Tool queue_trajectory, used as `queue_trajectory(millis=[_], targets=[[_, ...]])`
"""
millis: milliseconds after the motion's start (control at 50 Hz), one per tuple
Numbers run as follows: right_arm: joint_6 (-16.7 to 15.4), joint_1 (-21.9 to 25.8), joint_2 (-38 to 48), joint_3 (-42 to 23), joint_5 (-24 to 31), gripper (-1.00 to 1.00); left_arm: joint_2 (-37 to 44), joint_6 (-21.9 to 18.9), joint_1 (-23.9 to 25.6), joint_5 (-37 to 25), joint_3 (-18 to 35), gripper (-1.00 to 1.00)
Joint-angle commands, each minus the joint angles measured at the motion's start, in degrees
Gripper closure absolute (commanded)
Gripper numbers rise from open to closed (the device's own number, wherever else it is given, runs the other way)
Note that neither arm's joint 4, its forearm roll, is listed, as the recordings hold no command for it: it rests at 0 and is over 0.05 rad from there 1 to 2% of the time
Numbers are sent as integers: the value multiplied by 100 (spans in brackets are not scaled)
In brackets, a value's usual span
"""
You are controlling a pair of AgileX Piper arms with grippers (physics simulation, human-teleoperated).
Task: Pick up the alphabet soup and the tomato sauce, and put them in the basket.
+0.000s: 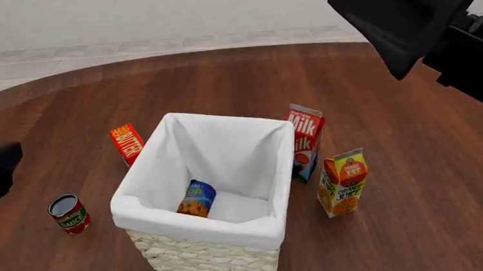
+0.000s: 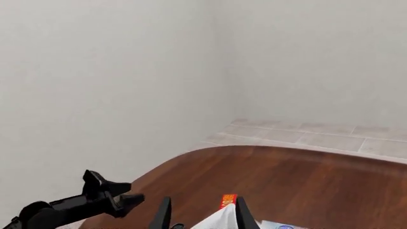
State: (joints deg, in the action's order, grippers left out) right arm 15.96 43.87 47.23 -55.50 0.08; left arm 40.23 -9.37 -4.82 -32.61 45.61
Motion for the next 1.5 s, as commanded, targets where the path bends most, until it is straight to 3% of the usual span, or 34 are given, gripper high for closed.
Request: queue_trajectory(millis=[20, 80, 100, 180, 540, 1060, 1500], targets=[[64, 35, -46, 148, -77, -100, 412, 401, -44, -467, -78, -100], [80, 28, -54, 199, -111, -100, 583, 516, -283, -448, -115, -100], [94, 16, -60, 236, -135, -100, 571, 739, -207, -494, -68, -100], [143, -16, -94, 330, -169, -100, 712, 406, -352, -403, -157, -100], [125, -172, -162, 241, -128, -100, 1439, -23, -684, 318, -723, -100], [-41, -220, -432, -198, 199, -100, 2271, 70, -474, 1292, -1030, -100], [-106, -544, -650, -394, 450, -100, 2876, -77, -712, 2253, -1459, -100]])
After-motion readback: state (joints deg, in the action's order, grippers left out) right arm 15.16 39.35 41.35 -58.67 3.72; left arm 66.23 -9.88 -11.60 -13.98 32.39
